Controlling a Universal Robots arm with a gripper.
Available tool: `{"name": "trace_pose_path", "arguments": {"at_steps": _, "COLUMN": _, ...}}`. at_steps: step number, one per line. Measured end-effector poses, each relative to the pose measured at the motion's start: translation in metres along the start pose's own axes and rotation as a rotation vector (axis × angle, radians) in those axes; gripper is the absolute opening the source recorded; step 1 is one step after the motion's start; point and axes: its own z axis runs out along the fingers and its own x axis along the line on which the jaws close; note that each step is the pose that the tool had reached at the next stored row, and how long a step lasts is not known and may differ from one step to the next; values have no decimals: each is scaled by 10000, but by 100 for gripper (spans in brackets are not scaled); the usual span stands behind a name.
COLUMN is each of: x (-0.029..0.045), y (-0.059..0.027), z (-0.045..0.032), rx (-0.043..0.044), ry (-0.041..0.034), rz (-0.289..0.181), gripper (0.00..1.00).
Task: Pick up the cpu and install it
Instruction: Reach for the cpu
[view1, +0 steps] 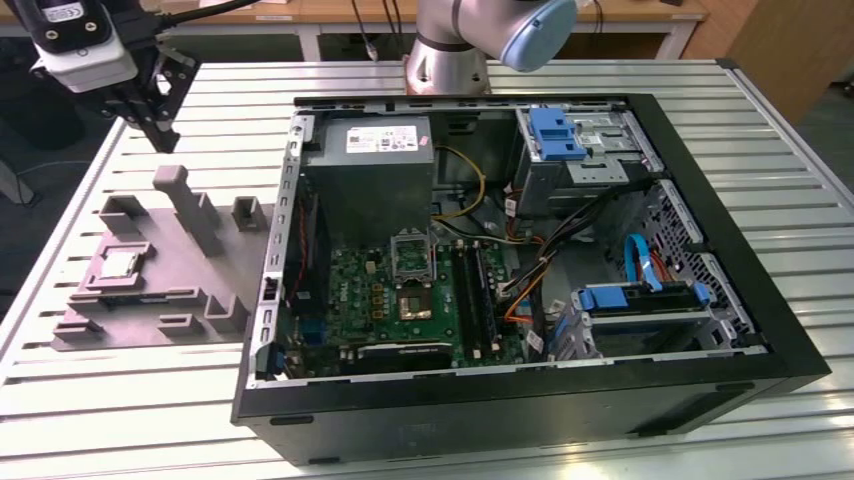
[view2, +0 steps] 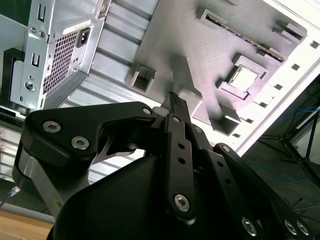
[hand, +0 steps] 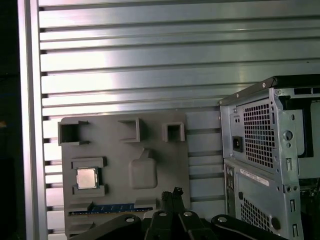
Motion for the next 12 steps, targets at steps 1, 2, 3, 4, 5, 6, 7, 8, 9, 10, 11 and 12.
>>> {"name": "trace_pose_path", "arguments": {"at_steps": 1, "x": 2, "y": 0, "z": 1, "rx": -1, "ry": -1, "rz": 0, "gripper": 11}}
{"name": "trace_pose_path", "arguments": {"at_steps": 2, "x": 3, "y": 0, "z": 1, "rx": 0, "ry": -1, "rz": -1, "gripper": 11}}
{"name": "trace_pose_path", "arguments": {"at_steps": 3, "x": 7, "y": -1, "z": 2, "rx": 0, "ry": 0, "rz": 0, "gripper": 11}}
{"name": "trace_pose_path", "arguments": {"at_steps": 4, "x": 11, "y": -1, "z": 2, "rx": 0, "ry": 0, "rz": 0, "gripper": 11}}
{"name": "trace_pose_path", "arguments": {"at_steps": 5, "x": 13, "y": -1, "z": 3, "rx": -1, "ry": 0, "rz": 0, "gripper": 11}}
{"name": "trace_pose_path", "arguments": {"at_steps": 6, "x": 14, "y": -1, "z": 3, "rx": 0, "ry": 0, "rz": 0, "gripper": 11}}
{"name": "trace_pose_path", "arguments": {"at_steps": 7, "x": 16, "y": -2, "z": 4, "rx": 0, "ry": 0, "rz": 0, "gripper": 11}}
{"name": "trace_pose_path", "arguments": {"at_steps": 8, "x": 18, "y": -2, "z": 4, "rx": 0, "ry": -1, "rz": 0, "gripper": 11}}
{"name": "trace_pose_path", "arguments": {"at_steps": 9, "x": 20, "y": -2, "z": 4, "rx": 0, "ry": 0, "rz": -1, "gripper": 11}}
{"name": "trace_pose_path", "arguments": {"at_steps": 10, "x": 22, "y": -2, "z": 5, "rx": 0, "ry": 0, "rz": 0, "gripper": 11}}
{"name": "trace_pose_path", "arguments": {"at_steps": 11, "x": 25, "y": -2, "z": 5, "rx": 0, "ry": 0, "rz": 0, "gripper": 11}}
{"name": "trace_pose_path", "arguments": {"at_steps": 12, "x": 27, "y": -2, "z": 6, "rx": -1, "ry": 0, "rz": 0, "gripper": 11}}
